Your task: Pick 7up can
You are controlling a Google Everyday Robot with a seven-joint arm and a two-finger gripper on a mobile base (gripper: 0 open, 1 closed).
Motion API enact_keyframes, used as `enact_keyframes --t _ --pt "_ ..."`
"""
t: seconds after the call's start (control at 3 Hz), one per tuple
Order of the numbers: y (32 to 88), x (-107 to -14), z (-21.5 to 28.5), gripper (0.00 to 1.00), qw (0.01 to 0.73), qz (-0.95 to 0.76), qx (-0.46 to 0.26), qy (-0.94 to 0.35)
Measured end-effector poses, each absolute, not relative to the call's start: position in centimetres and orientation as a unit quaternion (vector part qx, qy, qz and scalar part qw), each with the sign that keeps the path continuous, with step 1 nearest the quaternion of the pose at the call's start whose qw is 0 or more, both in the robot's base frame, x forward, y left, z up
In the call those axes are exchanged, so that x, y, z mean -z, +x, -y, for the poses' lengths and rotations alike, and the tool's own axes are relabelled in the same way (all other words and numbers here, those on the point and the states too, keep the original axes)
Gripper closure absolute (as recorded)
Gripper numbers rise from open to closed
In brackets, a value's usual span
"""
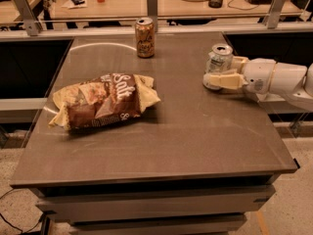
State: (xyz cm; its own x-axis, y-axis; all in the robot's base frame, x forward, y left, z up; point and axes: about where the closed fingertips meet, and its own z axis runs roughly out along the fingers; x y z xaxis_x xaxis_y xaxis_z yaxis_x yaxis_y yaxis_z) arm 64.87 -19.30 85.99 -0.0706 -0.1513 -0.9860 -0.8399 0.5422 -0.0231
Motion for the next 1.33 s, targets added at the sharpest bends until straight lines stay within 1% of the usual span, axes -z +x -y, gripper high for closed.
enact_keyframes --t 0.67,1.0,1.33 --pt "65.3 -87.5 18.1 0.87 0.567 -0.667 -0.320 -0.362" --pt "66.0 -91.2 16.6 1.00 0.557 -0.665 -0.311 -0.389" --pt "66.0 -91.2 16.6 1.00 0.557 -0.665 -0.311 -0.389"
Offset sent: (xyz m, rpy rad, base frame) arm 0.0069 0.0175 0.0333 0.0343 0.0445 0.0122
